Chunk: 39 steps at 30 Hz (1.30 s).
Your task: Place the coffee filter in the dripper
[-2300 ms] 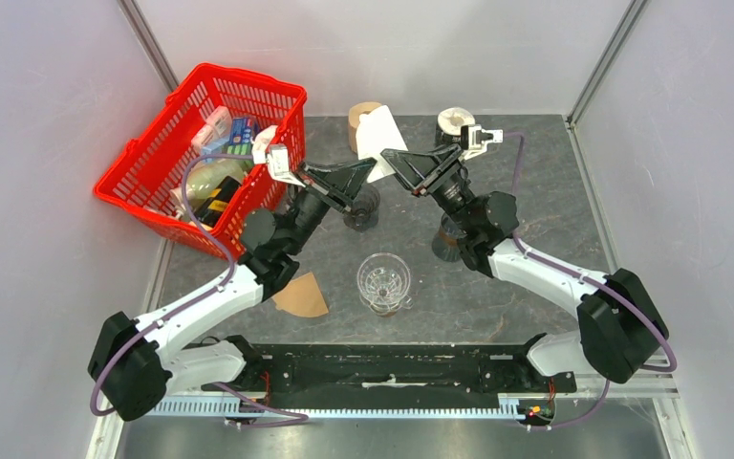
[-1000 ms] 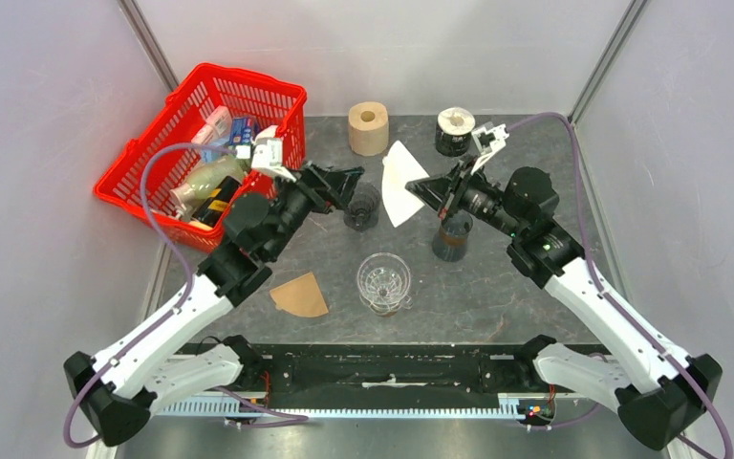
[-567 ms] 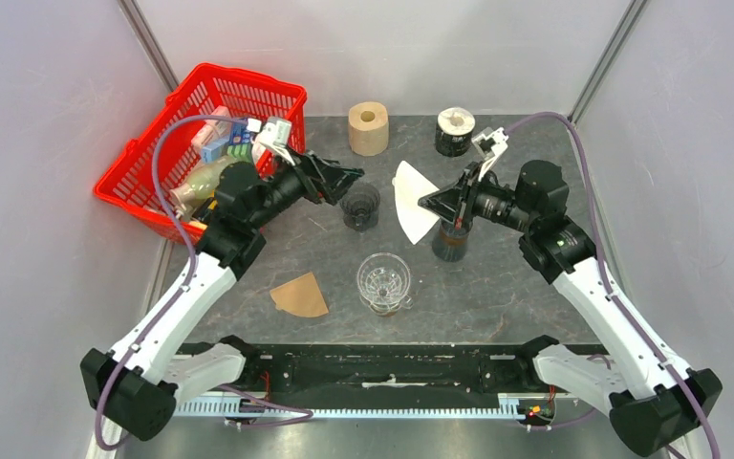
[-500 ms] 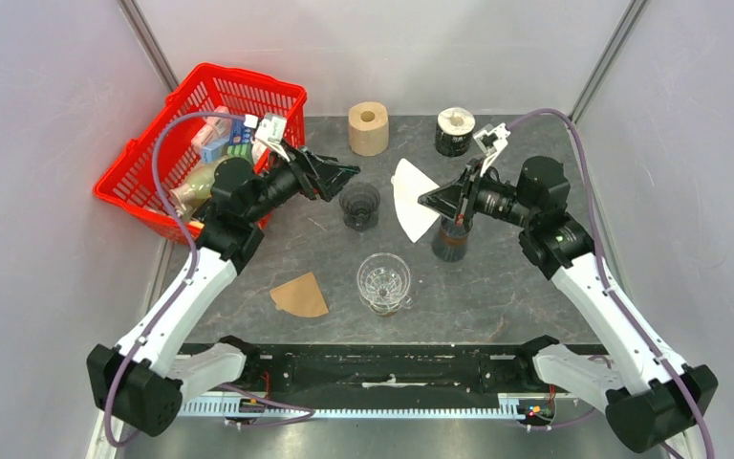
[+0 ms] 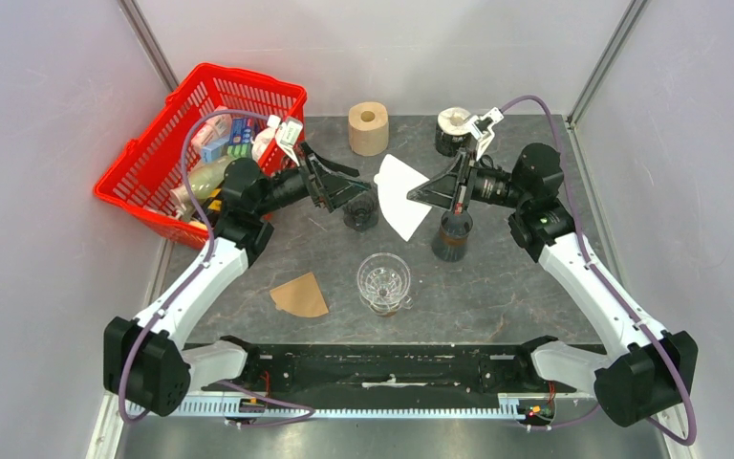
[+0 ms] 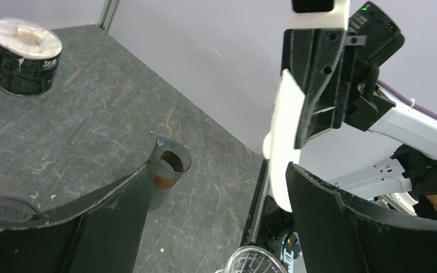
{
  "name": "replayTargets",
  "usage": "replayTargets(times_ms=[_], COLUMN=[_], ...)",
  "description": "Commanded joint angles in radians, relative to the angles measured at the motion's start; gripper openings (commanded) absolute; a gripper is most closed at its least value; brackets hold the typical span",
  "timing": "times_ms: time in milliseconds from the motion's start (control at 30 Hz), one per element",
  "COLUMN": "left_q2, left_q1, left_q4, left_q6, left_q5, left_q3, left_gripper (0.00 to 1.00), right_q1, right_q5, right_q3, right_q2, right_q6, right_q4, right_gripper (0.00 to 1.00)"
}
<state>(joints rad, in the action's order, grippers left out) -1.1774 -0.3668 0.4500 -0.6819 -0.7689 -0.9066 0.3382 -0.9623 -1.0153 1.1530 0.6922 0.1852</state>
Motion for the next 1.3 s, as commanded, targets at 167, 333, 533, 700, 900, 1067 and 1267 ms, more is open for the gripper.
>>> replayTargets(times_ms=[167, 333, 533, 700, 900, 1067, 1267], left_q2=[-0.039, -0.037, -0.033, -0.038, -0.058, -0.062, -0.05], left_q1=[-0.005, -0.008, -0.009, -0.009, -0.024, -0.028, -0.036], left_q4=[0.082, 0.109, 0.11, 0.112, 0.119, 0.115, 0.108], left_q6=[-0.095, -0.135, -0.155, -0.155, -0.155, -0.151, -0.138], left_q5=[-0.036, -0.032, -0.009, -0.004, -0.013, 0.008, 0.019], left_q3=[-0.016, -0.008, -0.008, -0.008, -0.012, -0.008, 0.0], left_gripper=[0.93, 0.92, 0.91, 0.9, 0.9, 0.9, 0.9], right_q1=[-0.003, -0.001, -0.001, -0.001, -0.001, -0.001, -0.001], right_q5=[-0.083, -0.046, -0.017, -0.009, -0.045, -0.071, -0.082], right_q3=[0.008, -0.004, -0.031, -0.025, -0.012, 0.007, 0.007], right_q2=[0.0, -0.002, -0.006, -0.02, -0.019, -0.023, -0.019], right_q6=[0.087, 0.019, -0.052, -0.055, 0.007, 0.073, 0.083], right_q4=[0.138, 0.043, -0.063, -0.066, 0.019, 0.099, 0.114], right_gripper=[0.0, 0.0, 0.0, 0.0, 0.0, 0.0, 0.0])
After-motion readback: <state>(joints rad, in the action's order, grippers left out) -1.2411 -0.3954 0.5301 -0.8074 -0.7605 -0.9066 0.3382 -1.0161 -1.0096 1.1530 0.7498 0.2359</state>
